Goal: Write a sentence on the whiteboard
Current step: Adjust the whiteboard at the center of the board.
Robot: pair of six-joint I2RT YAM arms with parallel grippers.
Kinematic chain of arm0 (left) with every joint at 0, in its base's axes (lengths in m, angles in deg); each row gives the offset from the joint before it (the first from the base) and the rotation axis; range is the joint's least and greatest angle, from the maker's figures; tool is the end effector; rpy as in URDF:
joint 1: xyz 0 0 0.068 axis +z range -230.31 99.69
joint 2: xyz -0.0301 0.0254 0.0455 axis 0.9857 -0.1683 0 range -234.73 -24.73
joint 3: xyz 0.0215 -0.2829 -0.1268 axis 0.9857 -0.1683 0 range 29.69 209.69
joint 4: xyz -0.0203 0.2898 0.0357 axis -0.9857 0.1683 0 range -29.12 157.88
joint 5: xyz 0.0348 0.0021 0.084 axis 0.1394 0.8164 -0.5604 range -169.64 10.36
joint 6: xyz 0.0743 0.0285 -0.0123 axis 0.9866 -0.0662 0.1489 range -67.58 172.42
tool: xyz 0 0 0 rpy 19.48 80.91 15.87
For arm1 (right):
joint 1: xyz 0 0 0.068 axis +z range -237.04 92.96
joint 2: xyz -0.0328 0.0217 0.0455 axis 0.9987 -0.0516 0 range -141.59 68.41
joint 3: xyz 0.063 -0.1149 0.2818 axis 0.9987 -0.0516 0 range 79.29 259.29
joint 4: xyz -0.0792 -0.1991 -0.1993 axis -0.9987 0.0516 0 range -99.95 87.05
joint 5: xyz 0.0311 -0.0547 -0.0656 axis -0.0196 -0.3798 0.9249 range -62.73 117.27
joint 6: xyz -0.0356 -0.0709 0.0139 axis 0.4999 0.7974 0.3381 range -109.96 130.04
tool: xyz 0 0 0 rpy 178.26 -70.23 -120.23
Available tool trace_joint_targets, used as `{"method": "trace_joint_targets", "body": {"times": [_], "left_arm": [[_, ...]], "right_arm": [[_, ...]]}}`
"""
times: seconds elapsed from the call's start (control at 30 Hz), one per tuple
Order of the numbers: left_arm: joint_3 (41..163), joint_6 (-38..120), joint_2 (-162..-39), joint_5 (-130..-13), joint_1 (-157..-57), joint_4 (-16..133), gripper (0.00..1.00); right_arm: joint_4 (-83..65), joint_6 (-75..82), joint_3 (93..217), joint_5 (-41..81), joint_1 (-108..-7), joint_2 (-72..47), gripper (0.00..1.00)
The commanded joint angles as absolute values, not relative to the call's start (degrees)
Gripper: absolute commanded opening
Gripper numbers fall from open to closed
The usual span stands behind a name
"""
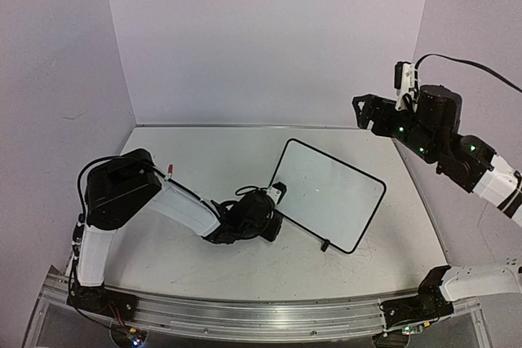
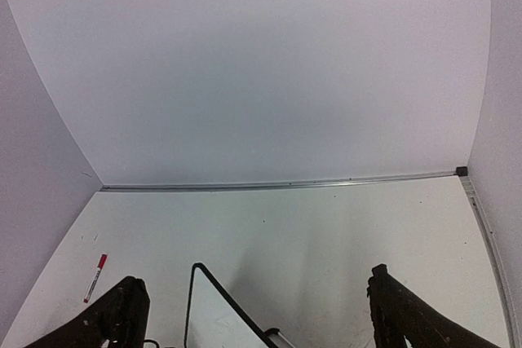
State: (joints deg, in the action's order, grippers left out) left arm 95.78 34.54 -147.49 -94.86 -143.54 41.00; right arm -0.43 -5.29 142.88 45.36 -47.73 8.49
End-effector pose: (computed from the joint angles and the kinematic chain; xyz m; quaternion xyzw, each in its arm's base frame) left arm 0.2415 -0.4381 0.0844 0.2869 0.8406 -0.1986 0.4142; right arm 0.2313 0.1614 0.4392 -0.0492 0.7389 0.2000 0.6416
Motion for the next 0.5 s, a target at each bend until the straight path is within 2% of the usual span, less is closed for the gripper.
{"method": "trace_joint_targets", "body": {"times": [0.0, 0.23, 0.47], "left_arm": [[91.7, 22.6, -142.5, -111.7, -144.8, 45.5, 0.0], [101.4, -1.4, -145.6, -127.7, -151.5, 68.2, 0.0], [103.3, -14.4, -147.1, -130.0, -155.9, 74.2, 0.0]], "right_arm": [[0.1, -6.8, 143.3, 40.2, -47.5, 6.8, 0.94], [7.0, -8.1, 142.6, 32.9, -47.4, 3.2, 0.94], [8.8, -11.2, 136.6, 35.1, -40.3, 3.3, 0.94]]}}
